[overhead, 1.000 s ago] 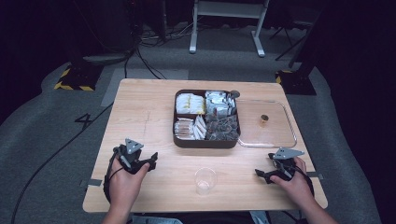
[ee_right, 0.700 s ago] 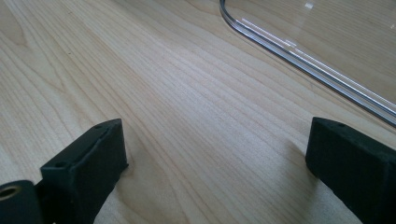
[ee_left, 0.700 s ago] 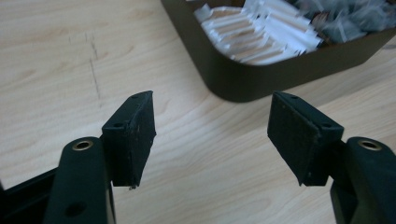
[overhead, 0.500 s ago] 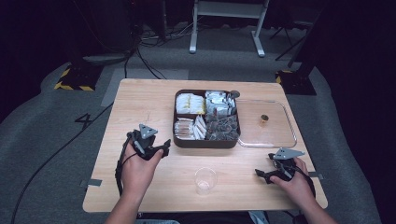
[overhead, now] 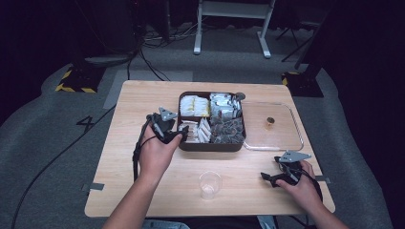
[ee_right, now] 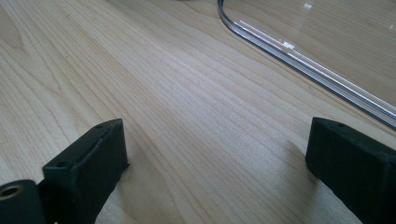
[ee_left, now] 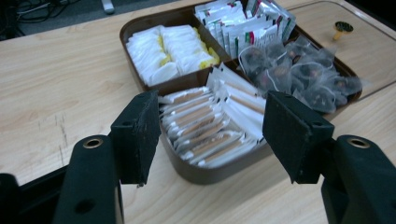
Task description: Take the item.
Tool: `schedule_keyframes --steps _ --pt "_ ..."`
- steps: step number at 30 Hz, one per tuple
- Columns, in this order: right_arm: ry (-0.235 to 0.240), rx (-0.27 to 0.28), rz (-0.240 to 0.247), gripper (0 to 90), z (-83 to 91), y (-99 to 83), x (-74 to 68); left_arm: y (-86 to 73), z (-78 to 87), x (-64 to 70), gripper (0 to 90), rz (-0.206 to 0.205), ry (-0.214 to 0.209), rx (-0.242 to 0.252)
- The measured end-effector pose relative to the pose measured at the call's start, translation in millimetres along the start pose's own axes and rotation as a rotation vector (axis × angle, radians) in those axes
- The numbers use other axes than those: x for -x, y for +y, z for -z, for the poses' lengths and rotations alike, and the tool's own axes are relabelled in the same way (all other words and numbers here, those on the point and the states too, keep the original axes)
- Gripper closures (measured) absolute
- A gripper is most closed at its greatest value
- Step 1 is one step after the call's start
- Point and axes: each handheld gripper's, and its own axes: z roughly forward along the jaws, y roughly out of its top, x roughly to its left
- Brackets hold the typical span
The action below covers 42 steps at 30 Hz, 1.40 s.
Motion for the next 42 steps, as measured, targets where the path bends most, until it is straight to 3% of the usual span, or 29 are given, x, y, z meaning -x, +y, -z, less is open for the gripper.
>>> schedule_keyframes --steps 6,7,14,21,25,42 --pt "0.006 0.001 0.006 5.5 -0.3 0.2 0.7 11.6 -12.7 2.5 34.3 -0.007 0.013 0.002" --pt "0.007 0.001 0.007 5.5 -0.3 0.2 0.8 15.9 -18.1 2.0 34.7 0.008 -0.004 0.002" --pt "0.008 0.001 0.008 5.5 -0.4 0.3 0.9 27.6 -32.8 -1.8 39.1 0.046 -0.013 0.010" --pt "0.009 0.001 0.008 5.6 -0.4 0.3 1.0 43.0 -47.6 -5.4 42.7 0.074 0.003 0.006" --pt "0.010 0.002 0.008 6.0 -0.1 0.1 1.3 50.9 -57.4 -5.9 42.9 0.070 0.020 -0.003" --pt "0.019 0.001 0.016 6.1 -0.5 0.6 2.2 63.1 -126.5 -15.1 46.3 0.078 0.009 -0.089"
